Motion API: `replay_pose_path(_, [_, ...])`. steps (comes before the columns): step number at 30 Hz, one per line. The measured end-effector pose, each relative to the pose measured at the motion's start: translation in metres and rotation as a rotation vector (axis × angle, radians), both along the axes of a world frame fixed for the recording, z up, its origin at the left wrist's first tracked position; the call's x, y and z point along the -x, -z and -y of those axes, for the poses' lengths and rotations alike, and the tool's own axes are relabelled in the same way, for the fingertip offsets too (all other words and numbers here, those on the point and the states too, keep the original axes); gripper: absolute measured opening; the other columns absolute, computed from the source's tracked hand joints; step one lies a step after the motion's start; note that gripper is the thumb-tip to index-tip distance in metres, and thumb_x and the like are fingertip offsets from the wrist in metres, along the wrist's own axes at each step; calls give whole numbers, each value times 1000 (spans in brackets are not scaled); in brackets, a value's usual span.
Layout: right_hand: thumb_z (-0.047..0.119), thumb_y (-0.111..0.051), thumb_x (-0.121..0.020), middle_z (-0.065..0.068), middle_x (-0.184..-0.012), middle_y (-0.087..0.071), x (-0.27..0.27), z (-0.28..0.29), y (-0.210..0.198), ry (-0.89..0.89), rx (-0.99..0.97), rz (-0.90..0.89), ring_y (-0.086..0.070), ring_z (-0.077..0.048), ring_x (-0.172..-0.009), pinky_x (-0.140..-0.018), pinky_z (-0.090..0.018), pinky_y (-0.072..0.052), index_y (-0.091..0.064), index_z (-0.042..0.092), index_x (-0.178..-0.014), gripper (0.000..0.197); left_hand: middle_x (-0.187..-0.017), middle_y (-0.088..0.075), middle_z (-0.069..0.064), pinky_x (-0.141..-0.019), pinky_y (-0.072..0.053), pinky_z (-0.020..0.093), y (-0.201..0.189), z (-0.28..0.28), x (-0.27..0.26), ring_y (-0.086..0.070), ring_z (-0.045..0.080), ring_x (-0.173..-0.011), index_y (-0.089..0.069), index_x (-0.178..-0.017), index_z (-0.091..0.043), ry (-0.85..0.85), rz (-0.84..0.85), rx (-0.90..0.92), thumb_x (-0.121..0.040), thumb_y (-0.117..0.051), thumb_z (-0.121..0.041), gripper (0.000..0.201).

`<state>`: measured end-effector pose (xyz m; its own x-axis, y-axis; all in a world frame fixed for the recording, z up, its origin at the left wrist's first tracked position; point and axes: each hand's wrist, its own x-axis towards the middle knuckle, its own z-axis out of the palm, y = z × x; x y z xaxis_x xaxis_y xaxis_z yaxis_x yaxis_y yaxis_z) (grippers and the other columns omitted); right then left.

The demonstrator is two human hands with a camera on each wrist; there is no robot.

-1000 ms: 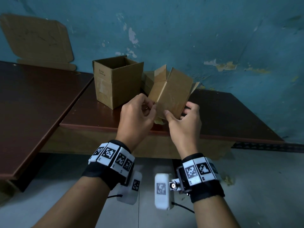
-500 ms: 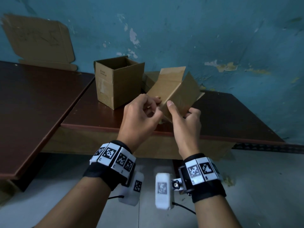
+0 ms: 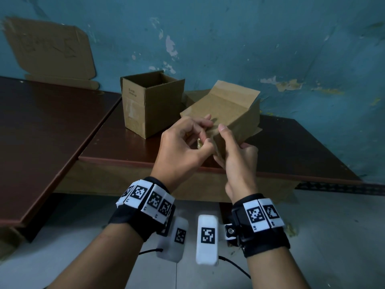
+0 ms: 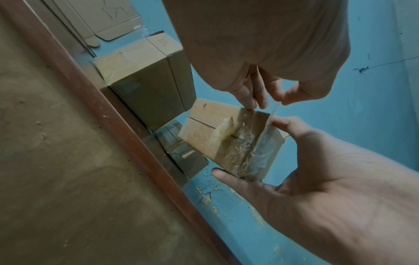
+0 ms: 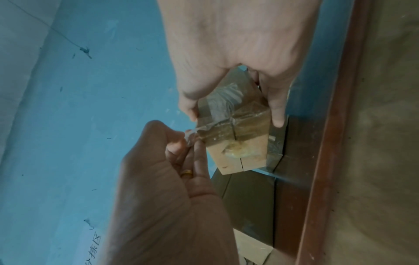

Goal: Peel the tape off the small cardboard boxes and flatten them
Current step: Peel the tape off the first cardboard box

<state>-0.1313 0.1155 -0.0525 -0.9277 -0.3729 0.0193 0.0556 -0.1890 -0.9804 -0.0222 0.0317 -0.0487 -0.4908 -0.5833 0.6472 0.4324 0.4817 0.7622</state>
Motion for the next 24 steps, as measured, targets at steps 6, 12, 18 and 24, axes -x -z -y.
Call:
replay_pose_path(6, [72,-89,-61,-13,-116,-78,-1,0,-1,-8,39,36,-79,-22,-102,-86,-44,-67,-63,4,-130,100,-123,-72,5,-112,-53,45,-4,-5,-1,-62,14,-137,-65,-77,-2,-97,-4,51,-84,-81,7,20])
replay_pose_path(12, [67,-88,-63,-11,-119,-76,0,-2,-5,-14,58,77,-78,-19,-104,-83,-40,-67,-64,7,-130,93,-97,-72,3,-84,-60,49,-3,-4,-3,-71,22,-94,-63,-79,-5,-163,51,66,-84,-76,-5,14])
replay_pose_path(18, [68,-84,-66,-11,-119,-77,-2,-5,-9,-13,67,106,-79,-19,-102,-82,-35,-67,-64,9,-131,90,-82,-68,6,-66,-59,46,-3,-9,-1,-66,23,-73,-61,-86,-8,-111,147,2,-89,-76,-6,15])
replay_pose_path(24, [60,-84,-77,-13,-114,-79,-4,-8,-12,-24,75,119,-80,-21,-99,-82,-38,-67,-68,6,-125,74,-90,-68,4,-70,-57,31,-3,-10,-1,-66,13,-77,-62,-99,-9,-83,174,5,-94,-77,-11,16])
